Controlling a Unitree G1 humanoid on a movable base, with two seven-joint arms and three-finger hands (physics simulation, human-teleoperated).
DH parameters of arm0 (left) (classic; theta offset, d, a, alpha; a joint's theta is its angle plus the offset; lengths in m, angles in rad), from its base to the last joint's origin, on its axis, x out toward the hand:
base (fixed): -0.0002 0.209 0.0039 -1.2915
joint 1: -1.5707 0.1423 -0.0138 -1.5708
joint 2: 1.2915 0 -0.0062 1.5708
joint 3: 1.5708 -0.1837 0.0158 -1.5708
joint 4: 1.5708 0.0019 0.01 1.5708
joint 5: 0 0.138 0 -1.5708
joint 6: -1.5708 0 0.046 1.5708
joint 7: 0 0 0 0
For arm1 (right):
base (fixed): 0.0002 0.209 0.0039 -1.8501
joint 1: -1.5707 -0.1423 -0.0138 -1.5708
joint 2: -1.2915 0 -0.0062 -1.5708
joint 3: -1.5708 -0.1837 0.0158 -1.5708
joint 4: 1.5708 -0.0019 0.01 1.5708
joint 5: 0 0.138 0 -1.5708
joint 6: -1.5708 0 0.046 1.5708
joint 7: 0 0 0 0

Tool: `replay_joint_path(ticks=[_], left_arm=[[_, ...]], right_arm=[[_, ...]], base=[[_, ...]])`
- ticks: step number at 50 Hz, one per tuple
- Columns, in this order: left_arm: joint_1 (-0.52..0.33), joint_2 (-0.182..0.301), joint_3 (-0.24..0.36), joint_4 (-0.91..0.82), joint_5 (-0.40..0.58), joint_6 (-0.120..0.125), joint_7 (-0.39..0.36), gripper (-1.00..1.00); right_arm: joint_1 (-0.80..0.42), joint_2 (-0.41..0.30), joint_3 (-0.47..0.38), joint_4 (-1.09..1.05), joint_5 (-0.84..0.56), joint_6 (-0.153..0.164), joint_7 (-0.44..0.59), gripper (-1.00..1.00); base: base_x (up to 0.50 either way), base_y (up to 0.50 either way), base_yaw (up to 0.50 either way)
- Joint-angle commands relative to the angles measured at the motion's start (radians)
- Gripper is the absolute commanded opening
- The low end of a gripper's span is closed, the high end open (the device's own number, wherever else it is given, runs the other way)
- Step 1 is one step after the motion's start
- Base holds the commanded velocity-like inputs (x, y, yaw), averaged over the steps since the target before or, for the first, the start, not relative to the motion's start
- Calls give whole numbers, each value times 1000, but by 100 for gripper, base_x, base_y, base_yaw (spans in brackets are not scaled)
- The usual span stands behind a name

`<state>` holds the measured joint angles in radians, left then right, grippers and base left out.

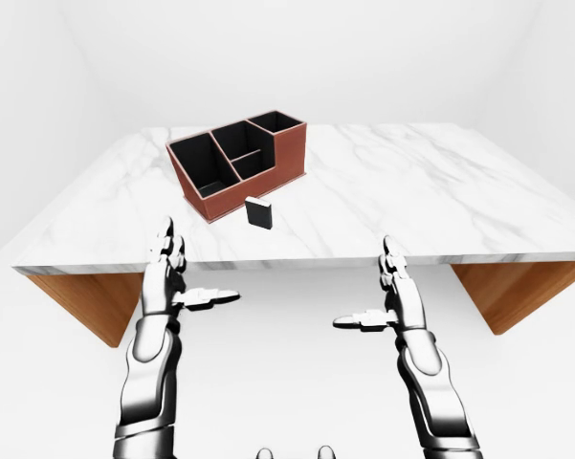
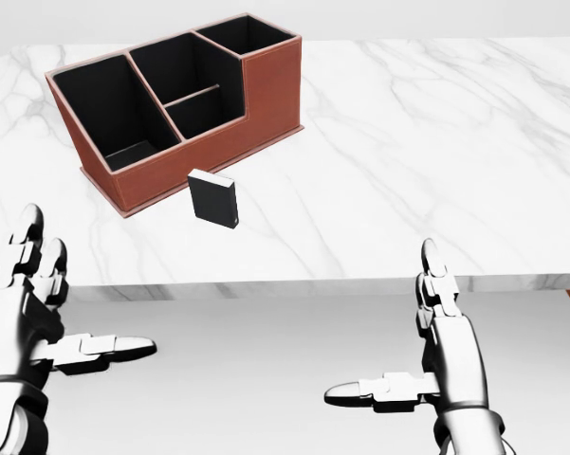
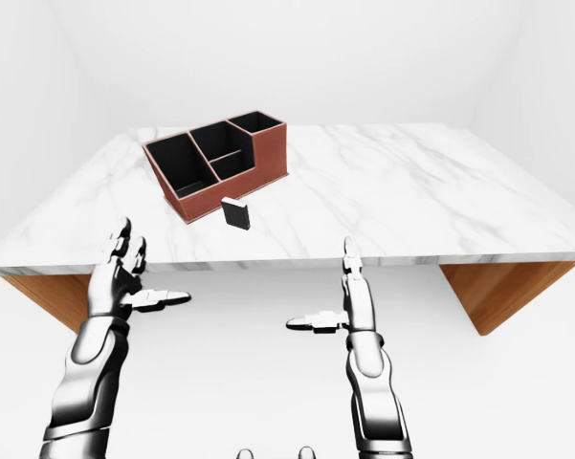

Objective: Pick up the book and place it in the left compartment of the caddy.

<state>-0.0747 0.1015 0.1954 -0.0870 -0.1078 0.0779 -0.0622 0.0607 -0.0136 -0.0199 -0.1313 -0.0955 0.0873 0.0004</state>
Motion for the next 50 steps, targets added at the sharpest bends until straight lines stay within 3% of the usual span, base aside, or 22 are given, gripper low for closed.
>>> replay_joint_path(ticks=[1, 29, 50], left_arm=[[-40, 42, 68, -14, -97, 9, 19, 100], [-40, 107, 187, -142, -244, 9, 43, 100], [-31, 118, 221, -194, -278, 9, 53, 100]], right_arm=[[0, 2, 3, -6, 1, 0, -5, 100], [72, 9, 48, -211, -47, 0, -4, 100], [251, -34, 248, -727, -202, 0, -47, 100]], base=[[0, 0, 0], [0, 0, 0], [0, 0, 0]])
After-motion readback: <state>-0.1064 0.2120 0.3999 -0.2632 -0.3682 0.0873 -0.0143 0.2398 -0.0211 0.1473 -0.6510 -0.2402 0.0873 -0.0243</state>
